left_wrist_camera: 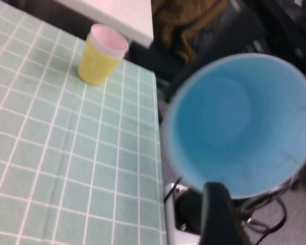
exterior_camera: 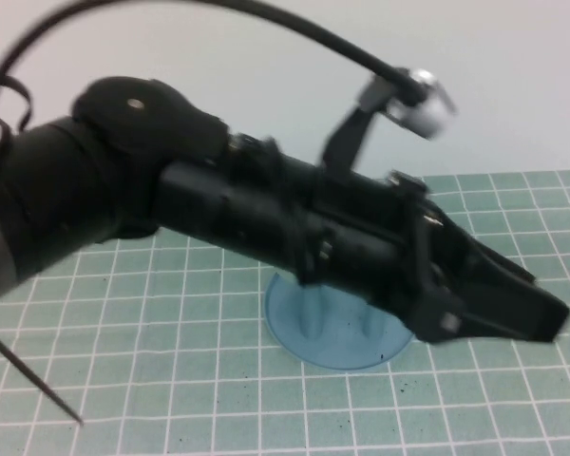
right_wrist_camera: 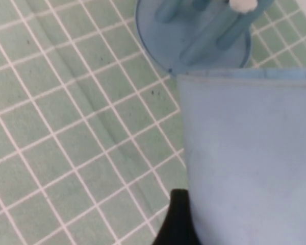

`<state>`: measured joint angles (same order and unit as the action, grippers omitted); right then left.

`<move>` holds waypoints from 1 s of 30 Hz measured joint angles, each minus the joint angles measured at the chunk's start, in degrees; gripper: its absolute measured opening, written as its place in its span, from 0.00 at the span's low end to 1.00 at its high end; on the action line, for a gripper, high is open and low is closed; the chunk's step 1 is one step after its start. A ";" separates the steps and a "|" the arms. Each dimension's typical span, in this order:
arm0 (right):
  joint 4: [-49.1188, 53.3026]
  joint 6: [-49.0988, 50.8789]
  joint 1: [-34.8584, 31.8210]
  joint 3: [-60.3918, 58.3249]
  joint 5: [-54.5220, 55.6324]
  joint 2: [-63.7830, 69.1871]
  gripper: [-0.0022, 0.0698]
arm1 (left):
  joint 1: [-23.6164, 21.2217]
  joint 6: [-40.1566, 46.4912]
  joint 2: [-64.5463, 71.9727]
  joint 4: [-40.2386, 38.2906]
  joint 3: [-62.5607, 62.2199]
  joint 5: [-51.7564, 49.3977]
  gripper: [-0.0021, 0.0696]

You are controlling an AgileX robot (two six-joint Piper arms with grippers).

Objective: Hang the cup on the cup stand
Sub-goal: Adjust the cup with two arms

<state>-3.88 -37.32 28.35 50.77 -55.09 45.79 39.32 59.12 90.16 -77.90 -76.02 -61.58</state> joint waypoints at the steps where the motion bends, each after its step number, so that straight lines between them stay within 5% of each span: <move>1: 0.34 0.27 0.00 0.00 -0.12 0.69 0.85 | 1.00 -0.27 0.00 0.73 0.03 1.19 0.53; 8: 0.90 2.88 0.00 0.00 -0.20 6.27 0.85 | 7.73 -1.96 0.00 2.72 0.03 8.85 0.53; 26: 0.51 3.21 0.00 0.00 0.64 6.50 0.85 | 7.80 -3.56 6.57 -3.55 -0.06 9.87 0.56; 30: 0.62 3.21 0.00 0.00 0.79 6.64 0.85 | 7.80 -3.12 7.20 -3.67 -0.09 8.87 0.40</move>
<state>-3.26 -34.10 28.35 50.77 -54.30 52.44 47.12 56.00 97.36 -81.57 -76.11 -52.71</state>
